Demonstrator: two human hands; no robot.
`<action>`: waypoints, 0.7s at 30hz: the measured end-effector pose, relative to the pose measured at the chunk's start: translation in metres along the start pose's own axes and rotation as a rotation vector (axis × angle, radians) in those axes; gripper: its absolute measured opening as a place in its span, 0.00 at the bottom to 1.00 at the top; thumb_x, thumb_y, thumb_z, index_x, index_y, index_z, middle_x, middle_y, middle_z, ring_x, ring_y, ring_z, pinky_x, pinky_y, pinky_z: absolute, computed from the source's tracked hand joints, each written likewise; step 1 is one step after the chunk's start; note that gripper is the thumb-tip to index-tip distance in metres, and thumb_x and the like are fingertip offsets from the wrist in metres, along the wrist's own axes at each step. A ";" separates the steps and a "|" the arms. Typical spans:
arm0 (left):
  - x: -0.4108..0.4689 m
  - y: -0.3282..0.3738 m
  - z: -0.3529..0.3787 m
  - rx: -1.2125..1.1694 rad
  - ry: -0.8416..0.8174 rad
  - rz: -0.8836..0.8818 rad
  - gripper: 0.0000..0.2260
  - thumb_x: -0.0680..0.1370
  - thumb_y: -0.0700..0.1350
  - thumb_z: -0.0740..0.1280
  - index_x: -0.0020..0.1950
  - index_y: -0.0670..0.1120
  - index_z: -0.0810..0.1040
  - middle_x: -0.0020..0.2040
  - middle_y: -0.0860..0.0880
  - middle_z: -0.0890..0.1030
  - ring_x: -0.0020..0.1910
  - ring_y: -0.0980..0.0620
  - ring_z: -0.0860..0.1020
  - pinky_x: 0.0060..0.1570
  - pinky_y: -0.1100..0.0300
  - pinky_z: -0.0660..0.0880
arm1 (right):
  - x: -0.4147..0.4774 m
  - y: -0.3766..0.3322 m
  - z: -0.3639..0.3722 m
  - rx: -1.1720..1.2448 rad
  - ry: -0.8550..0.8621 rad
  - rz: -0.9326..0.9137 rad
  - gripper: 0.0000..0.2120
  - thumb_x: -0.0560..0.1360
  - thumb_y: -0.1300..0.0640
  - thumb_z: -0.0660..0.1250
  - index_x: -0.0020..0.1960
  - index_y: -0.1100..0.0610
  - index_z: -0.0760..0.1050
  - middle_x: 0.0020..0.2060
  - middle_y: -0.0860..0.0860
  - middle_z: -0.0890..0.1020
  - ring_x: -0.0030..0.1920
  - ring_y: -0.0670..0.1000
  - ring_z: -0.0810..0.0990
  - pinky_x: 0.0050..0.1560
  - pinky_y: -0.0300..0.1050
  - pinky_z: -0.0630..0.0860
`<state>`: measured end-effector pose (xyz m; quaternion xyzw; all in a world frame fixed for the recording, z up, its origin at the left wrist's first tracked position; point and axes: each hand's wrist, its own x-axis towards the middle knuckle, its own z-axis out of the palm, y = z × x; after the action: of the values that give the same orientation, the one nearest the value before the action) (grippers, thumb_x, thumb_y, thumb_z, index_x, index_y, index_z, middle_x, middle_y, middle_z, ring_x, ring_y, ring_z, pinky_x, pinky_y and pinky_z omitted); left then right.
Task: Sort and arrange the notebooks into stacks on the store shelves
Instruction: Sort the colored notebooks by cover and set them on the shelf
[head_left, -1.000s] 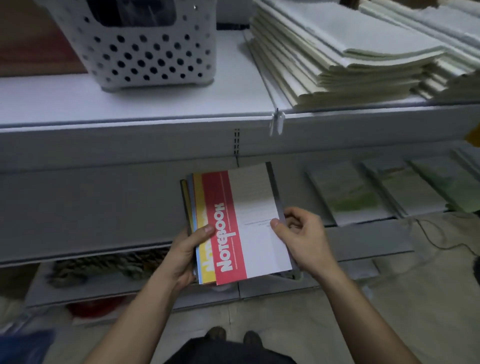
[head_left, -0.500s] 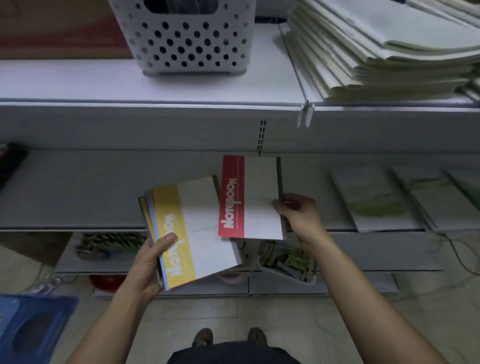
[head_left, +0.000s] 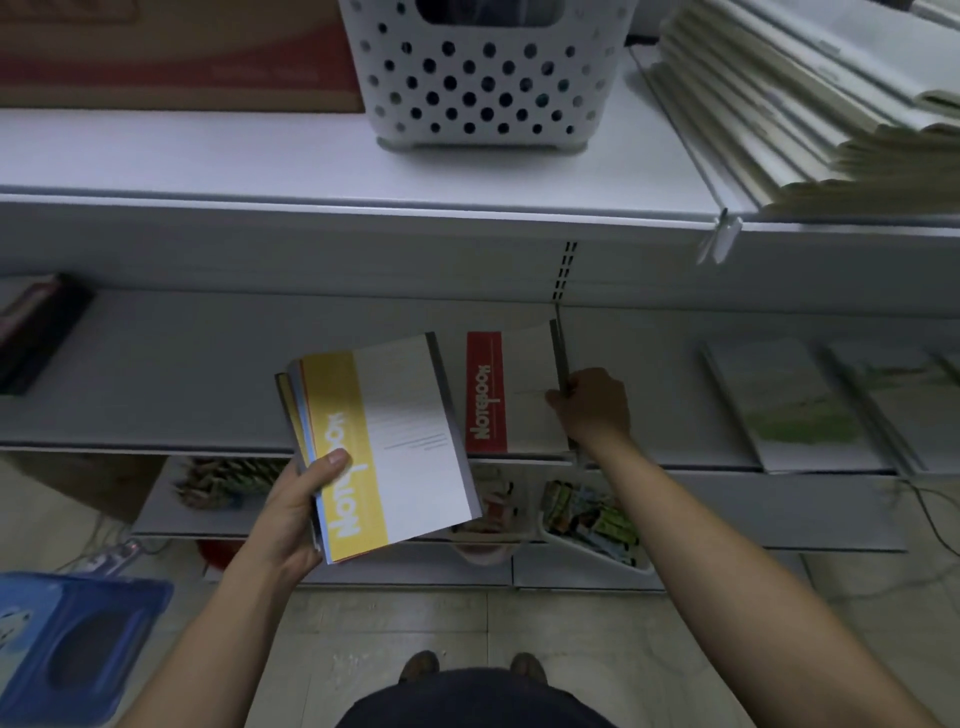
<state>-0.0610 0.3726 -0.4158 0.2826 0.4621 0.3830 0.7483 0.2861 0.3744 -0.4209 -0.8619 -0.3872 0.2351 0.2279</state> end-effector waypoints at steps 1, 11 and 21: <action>0.002 0.001 0.003 0.002 -0.010 -0.008 0.29 0.73 0.40 0.74 0.73 0.39 0.74 0.59 0.37 0.84 0.51 0.38 0.86 0.46 0.42 0.84 | -0.001 -0.001 0.001 -0.047 0.021 0.016 0.15 0.77 0.47 0.71 0.48 0.59 0.81 0.42 0.55 0.84 0.41 0.55 0.83 0.34 0.39 0.72; 0.007 0.011 0.014 -0.003 -0.109 -0.022 0.18 0.73 0.38 0.72 0.63 0.40 0.78 0.50 0.39 0.87 0.45 0.41 0.87 0.41 0.47 0.84 | -0.090 -0.042 -0.004 0.391 -0.043 -0.278 0.06 0.79 0.46 0.67 0.52 0.48 0.76 0.44 0.44 0.81 0.45 0.43 0.80 0.40 0.34 0.72; 0.005 0.018 -0.012 -0.049 -0.126 -0.012 0.31 0.69 0.48 0.78 0.70 0.40 0.75 0.54 0.40 0.86 0.48 0.42 0.87 0.42 0.47 0.85 | -0.138 -0.070 0.031 0.399 -0.031 -0.308 0.08 0.75 0.49 0.72 0.51 0.50 0.77 0.38 0.49 0.83 0.37 0.48 0.80 0.41 0.50 0.79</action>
<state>-0.0759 0.3878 -0.4095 0.2852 0.4061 0.3710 0.7849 0.1477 0.3154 -0.3737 -0.7269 -0.4634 0.2827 0.4207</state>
